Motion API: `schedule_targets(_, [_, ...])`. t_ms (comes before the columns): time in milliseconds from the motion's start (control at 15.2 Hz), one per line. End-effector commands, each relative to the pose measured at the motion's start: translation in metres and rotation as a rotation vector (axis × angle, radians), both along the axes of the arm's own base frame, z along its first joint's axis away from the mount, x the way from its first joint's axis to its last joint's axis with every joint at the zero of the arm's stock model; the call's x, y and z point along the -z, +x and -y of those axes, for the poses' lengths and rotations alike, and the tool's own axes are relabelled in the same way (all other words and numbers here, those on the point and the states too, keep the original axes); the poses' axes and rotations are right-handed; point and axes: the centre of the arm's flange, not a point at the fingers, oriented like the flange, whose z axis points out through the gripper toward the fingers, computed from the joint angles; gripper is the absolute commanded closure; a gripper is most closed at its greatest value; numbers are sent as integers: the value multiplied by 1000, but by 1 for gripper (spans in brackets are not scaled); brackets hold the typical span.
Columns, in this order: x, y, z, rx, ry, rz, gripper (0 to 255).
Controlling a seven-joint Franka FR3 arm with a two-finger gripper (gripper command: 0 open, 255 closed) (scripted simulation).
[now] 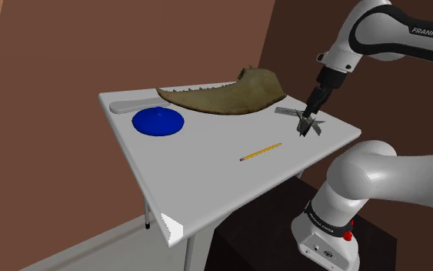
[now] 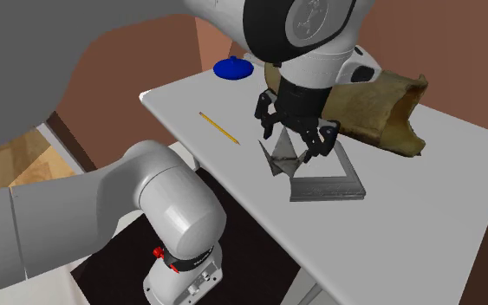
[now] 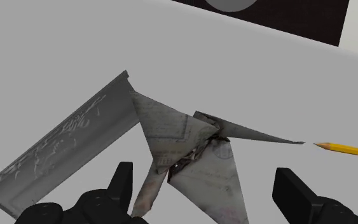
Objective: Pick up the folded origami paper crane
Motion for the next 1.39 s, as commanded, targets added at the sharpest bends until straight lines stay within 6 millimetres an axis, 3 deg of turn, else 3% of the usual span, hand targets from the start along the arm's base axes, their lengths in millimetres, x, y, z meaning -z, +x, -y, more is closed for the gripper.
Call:
schedule_targets(0, [10, 0, 1, 0, 0, 0, 0])
schedule_targets(264, [34, 0, 1, 0, 0, 0, 0])
schedule_targets(396, [34, 0, 1, 0, 0, 0, 0])
schedule_targets(462, [34, 0, 1, 0, 0, 0, 255])
schedule_targets(1056, [34, 0, 1, 0, 0, 0, 255])
schedule_targets(1320, [13, 0, 1, 0, 0, 0, 255])
